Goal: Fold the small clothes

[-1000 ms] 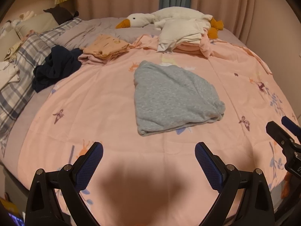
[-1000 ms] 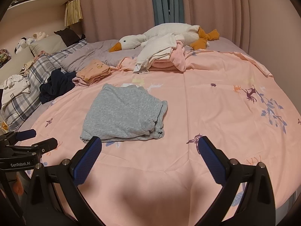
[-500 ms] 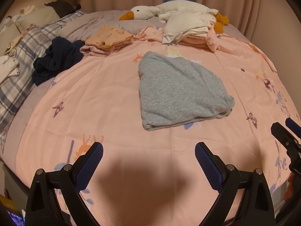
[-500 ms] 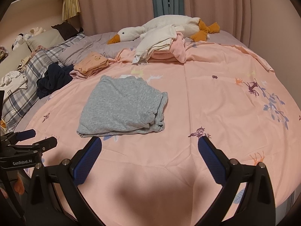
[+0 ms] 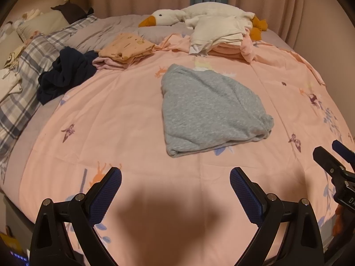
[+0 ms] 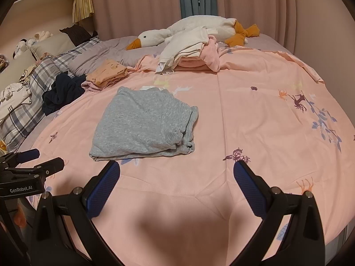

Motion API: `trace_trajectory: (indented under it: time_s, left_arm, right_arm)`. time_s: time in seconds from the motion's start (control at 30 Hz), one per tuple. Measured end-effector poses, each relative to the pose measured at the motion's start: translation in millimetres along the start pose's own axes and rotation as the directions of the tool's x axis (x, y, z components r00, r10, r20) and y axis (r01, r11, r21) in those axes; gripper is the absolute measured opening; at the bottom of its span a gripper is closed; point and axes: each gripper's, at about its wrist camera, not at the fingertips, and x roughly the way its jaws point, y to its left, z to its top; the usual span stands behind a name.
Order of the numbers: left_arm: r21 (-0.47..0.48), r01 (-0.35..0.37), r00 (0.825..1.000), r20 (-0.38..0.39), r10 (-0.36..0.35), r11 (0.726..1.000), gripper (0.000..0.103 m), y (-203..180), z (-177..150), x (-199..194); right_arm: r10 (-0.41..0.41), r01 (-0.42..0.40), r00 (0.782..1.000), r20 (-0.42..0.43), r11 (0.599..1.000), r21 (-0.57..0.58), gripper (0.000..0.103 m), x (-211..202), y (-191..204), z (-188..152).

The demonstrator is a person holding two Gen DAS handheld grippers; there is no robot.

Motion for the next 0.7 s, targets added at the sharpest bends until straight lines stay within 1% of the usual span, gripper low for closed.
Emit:
trace_trajectory:
  time_s: [0.7]
  left_arm:
    - [0.014,-0.010,1.000,0.017,0.010,1.000,0.097,-5.3,0.7,-7.3]
  right_arm:
    - [0.006,-0.006,1.000,-0.001,1.000,0.005,0.103,1.1,-0.2,-1.3]
